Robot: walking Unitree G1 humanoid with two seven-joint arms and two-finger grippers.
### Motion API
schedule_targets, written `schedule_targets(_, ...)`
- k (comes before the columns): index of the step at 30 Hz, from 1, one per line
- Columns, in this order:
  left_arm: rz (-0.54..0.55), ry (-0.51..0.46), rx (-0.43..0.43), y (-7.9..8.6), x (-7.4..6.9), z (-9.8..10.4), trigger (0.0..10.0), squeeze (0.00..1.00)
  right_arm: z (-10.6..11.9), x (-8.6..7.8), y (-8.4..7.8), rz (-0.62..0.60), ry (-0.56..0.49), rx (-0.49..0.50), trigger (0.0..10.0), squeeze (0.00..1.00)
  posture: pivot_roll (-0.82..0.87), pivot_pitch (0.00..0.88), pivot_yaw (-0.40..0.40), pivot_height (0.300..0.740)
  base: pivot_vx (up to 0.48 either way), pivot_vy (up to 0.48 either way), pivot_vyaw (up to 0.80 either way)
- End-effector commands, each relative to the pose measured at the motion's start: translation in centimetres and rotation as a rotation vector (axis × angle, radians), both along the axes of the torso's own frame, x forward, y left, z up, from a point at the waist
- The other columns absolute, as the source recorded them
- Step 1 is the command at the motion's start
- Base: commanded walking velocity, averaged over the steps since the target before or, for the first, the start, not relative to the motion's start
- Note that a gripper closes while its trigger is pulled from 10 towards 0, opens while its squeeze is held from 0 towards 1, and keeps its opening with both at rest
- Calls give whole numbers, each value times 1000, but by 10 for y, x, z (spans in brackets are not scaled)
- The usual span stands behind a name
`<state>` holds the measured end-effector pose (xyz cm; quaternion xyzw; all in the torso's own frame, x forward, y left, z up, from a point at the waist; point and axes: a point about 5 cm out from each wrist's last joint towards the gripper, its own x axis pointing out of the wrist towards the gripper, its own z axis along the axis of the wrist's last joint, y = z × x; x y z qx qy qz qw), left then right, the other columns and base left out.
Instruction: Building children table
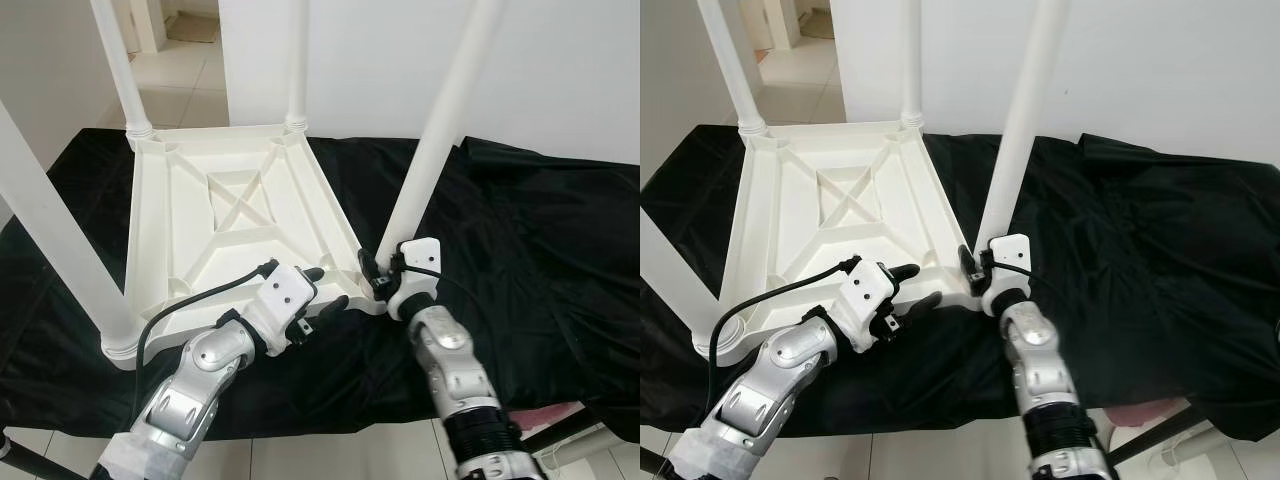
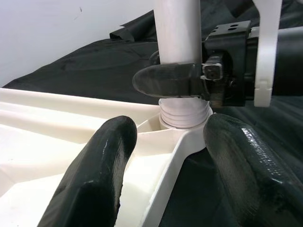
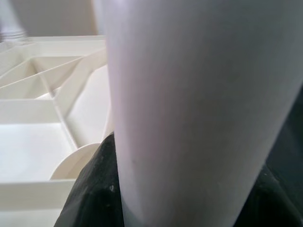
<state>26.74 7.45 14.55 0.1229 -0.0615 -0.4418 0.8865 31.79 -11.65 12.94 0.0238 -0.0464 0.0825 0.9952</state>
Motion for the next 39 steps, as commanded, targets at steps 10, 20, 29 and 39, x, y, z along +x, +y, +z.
schedule_targets(10,-18,-7,7,-1,4,1,10000,0,2,-9,12,-128,31,66,10000,0,-14,0,-55,740,0,0,0)
schedule_targets(20,-16,-15,5,-2,7,2,10000,0,15,-10,-2,-9,-63,74,10000,1000,-13,0,-64,740,0,0,0)
schedule_targets(29,-24,-15,-4,-5,7,2,10000,0,18,-16,-35,267,-86,42,10000,0,-20,0,-65,740,0,0,0)
schedule_targets(39,-48,-13,9,-6,6,0,10000,0,18,-6,-49,493,-44,-147,10000,0,-28,0,-51,740,0,0,0)
